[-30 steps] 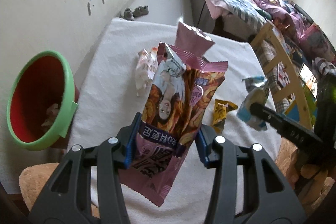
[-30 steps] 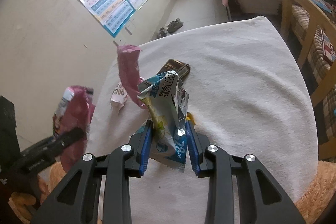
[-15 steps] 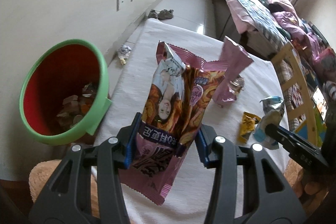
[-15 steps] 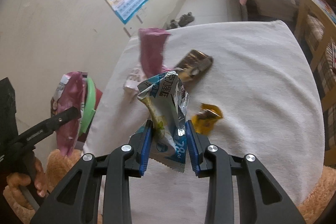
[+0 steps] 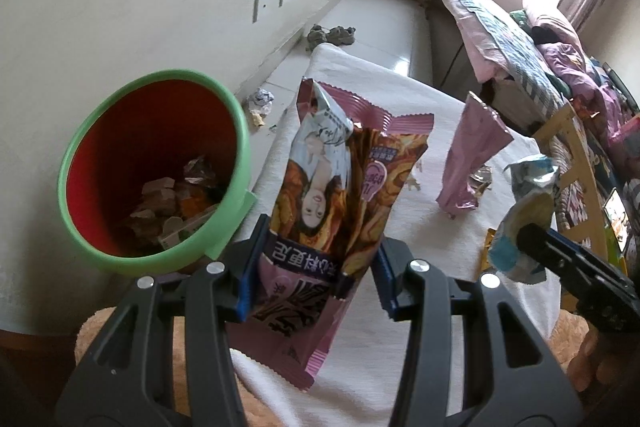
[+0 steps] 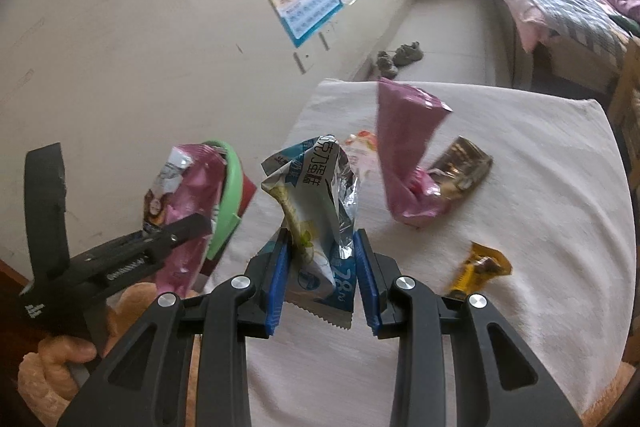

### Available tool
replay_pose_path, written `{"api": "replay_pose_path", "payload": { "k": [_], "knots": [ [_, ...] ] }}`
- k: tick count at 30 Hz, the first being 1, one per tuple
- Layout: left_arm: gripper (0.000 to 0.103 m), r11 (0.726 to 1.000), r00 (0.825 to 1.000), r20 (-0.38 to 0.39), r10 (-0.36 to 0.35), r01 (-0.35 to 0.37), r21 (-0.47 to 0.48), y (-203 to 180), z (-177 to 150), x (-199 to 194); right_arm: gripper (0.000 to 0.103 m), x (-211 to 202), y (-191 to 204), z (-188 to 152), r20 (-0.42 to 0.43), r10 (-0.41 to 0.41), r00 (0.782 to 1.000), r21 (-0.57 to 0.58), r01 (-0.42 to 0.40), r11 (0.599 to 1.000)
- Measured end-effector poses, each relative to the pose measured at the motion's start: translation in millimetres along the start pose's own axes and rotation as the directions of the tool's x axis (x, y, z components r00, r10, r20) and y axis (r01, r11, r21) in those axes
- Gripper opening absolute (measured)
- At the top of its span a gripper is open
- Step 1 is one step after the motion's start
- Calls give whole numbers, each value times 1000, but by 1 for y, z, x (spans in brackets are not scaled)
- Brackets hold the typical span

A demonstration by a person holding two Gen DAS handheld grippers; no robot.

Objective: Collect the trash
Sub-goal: 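Carry the pink snack bag and blue-and-white wrapper over the red bucket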

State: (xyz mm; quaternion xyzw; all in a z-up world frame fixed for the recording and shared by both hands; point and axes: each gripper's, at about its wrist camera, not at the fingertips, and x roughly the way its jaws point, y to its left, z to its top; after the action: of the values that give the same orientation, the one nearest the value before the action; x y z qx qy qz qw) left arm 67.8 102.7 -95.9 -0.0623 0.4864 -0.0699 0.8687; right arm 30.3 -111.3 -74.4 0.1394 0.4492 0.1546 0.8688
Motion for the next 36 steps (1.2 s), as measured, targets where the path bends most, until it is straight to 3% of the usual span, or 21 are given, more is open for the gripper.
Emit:
{"api": "replay_pose_path", "payload": {
  "k": [15,33,36],
  "knots": [
    [45,999,1000,10,13,-13,-48,24,-4,-2,33,14,39,7,-21,25,999,-76,-26,997],
    [45,977,994,19,103,-98,-191,118,1,-12,33,66,100,38,-68,47,997,-161,-57,985],
    [45,970,988,18,151,-144,-197,134,3,-12,33,74,115,44,-74,48,996,-191,-61,980]
  ]
}}
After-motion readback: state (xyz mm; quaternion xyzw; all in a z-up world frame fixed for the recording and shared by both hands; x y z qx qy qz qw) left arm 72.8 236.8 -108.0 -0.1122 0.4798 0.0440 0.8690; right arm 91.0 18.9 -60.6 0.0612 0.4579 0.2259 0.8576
